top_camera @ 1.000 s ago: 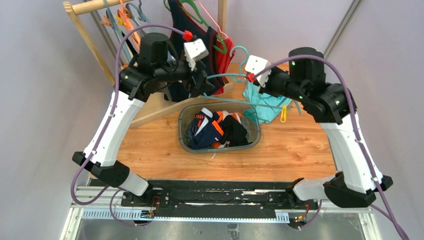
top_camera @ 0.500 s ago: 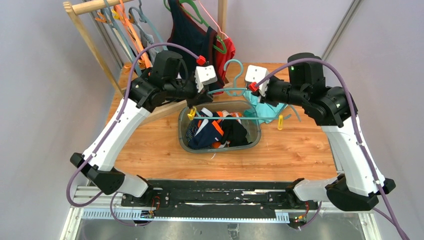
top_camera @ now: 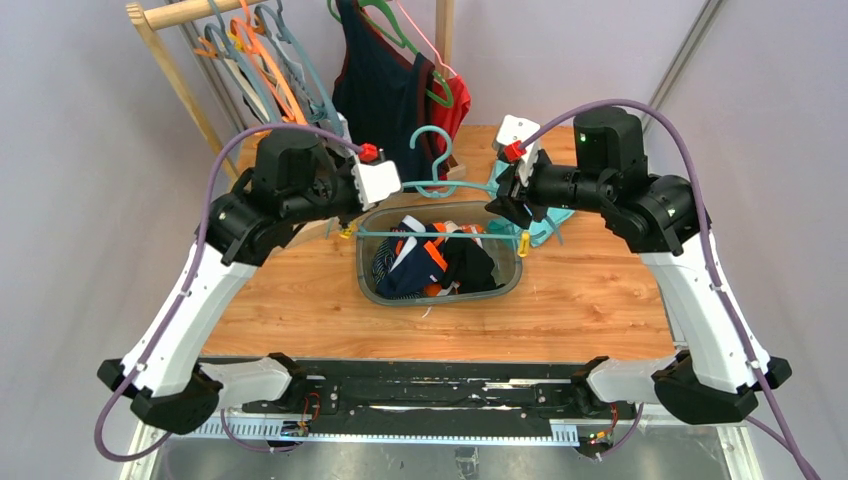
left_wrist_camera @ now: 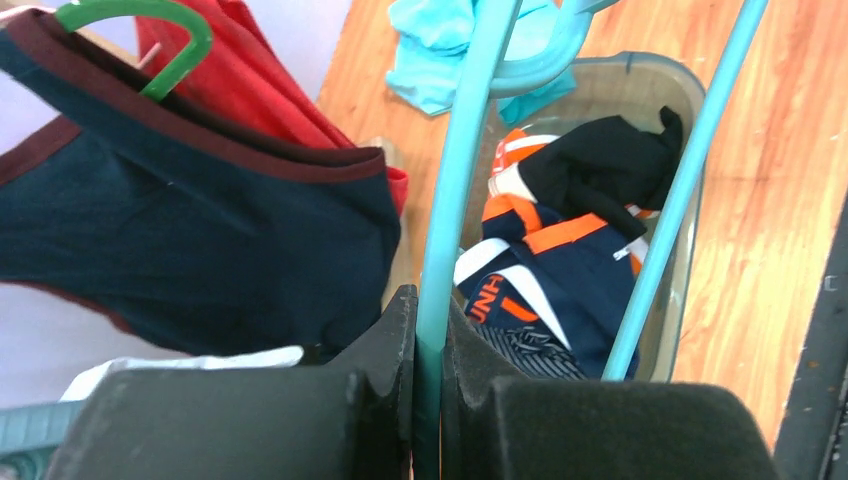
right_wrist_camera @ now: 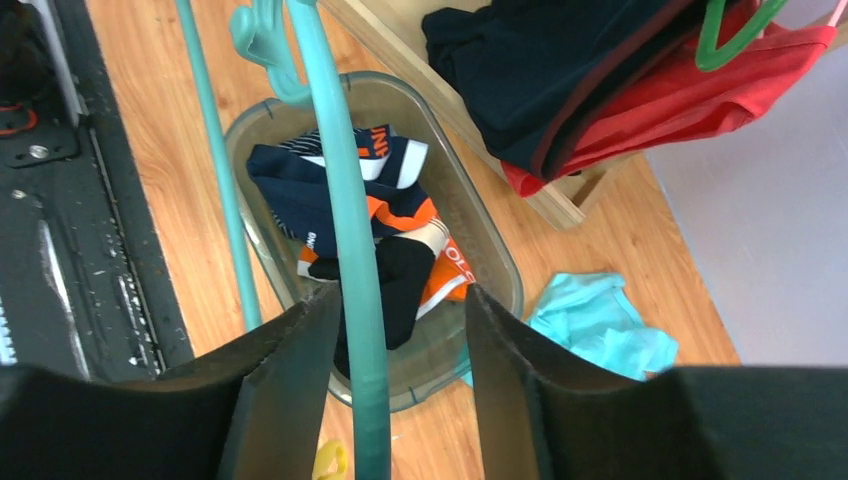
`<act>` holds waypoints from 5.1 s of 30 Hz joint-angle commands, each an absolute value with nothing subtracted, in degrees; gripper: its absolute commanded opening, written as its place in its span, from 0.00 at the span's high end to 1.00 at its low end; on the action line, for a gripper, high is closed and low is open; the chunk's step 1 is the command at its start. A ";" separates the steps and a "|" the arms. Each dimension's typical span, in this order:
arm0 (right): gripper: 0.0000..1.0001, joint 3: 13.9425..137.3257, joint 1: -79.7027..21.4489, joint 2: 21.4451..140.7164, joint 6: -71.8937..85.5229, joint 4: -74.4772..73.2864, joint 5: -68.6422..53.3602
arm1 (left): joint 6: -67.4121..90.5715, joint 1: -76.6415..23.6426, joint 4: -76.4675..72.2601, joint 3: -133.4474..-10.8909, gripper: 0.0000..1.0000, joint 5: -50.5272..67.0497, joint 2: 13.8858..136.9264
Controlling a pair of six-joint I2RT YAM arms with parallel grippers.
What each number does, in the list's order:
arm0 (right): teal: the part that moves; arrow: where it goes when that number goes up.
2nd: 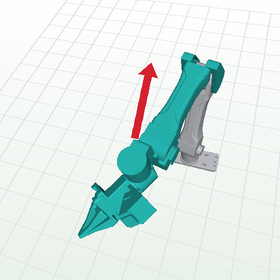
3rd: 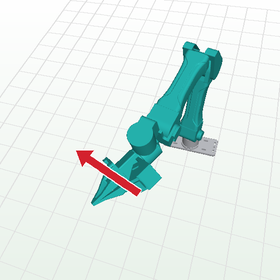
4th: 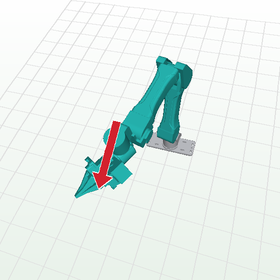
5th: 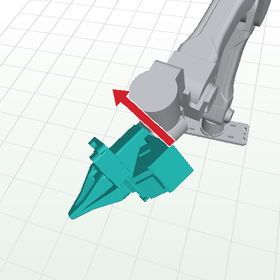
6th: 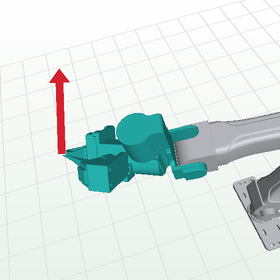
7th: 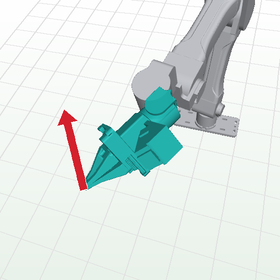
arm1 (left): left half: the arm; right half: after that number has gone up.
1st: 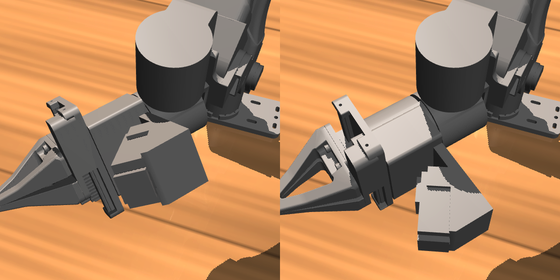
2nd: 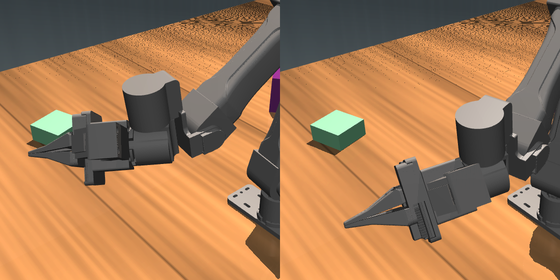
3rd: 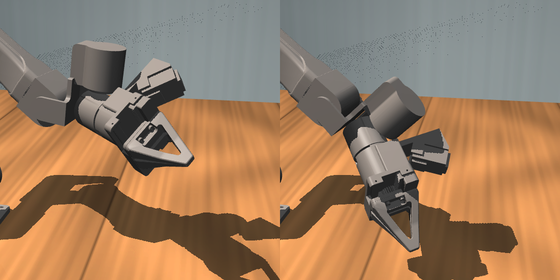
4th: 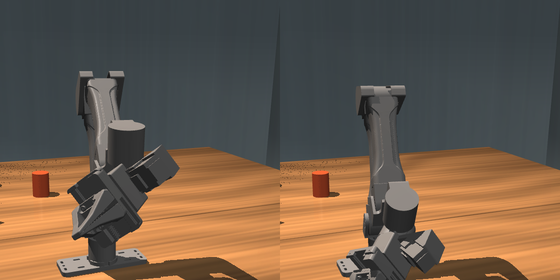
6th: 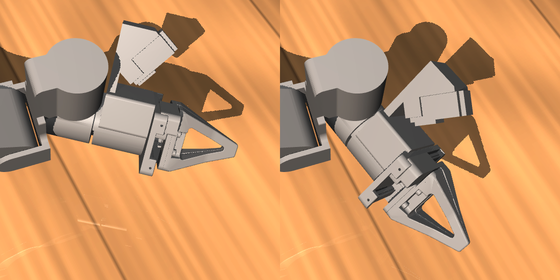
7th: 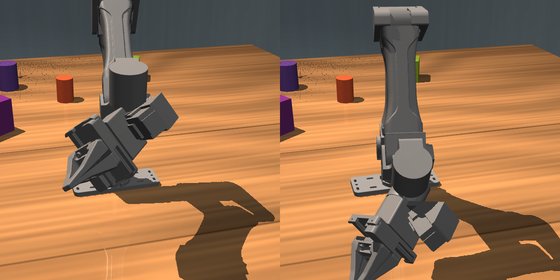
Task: Remove the underwear clipped to the hanger
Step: Place the hanger at the clothesline.
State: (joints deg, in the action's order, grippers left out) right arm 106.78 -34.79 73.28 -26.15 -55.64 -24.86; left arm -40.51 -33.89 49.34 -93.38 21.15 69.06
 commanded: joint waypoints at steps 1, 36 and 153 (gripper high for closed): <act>0.47 106.74 -35.12 71.43 -16.65 -53.71 -28.31 | -45.04 -34.02 45.58 -90.56 1.00 16.31 64.81; 0.99 93.69 -18.45 68.76 -14.67 -53.31 -56.55 | -46.16 -33.93 41.46 -82.25 1.00 11.77 57.64; 0.40 112.28 -37.35 84.91 -23.17 -43.18 -6.06 | -24.20 -20.13 36.75 -65.37 0.00 0.75 42.25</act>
State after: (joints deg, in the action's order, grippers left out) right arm 120.01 -36.62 88.77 -18.22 -38.79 -11.88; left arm -25.54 -20.58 36.99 -67.53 0.95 43.68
